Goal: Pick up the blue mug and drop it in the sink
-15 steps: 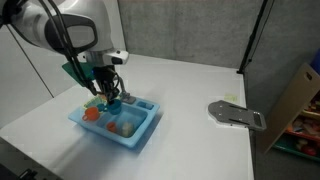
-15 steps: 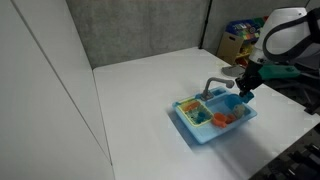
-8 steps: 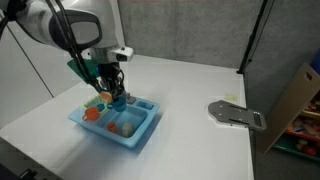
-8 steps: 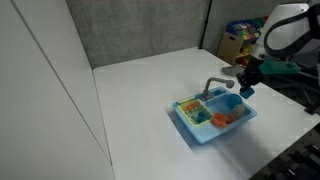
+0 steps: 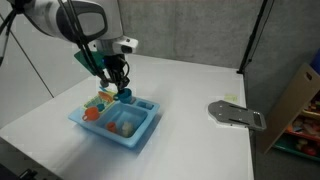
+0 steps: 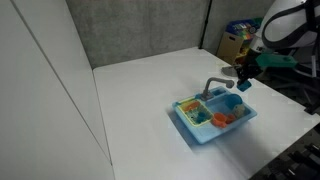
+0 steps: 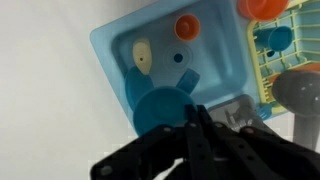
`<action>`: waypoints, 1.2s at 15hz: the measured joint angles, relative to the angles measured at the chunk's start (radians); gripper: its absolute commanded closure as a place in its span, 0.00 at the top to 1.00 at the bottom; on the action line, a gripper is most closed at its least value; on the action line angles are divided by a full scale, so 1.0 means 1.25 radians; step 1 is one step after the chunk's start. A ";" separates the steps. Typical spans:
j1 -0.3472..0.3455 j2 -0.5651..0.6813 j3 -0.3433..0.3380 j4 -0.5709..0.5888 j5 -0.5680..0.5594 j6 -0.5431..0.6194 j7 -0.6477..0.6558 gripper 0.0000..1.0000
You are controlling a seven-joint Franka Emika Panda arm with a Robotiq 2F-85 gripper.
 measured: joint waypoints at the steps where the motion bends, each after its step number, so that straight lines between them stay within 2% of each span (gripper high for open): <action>1: 0.000 0.006 0.001 0.009 0.008 0.000 0.000 0.02; 5: 0.004 0.044 0.006 0.048 0.033 -0.002 0.005 0.02; 18: 0.008 0.170 0.003 0.132 0.033 -0.002 0.062 0.02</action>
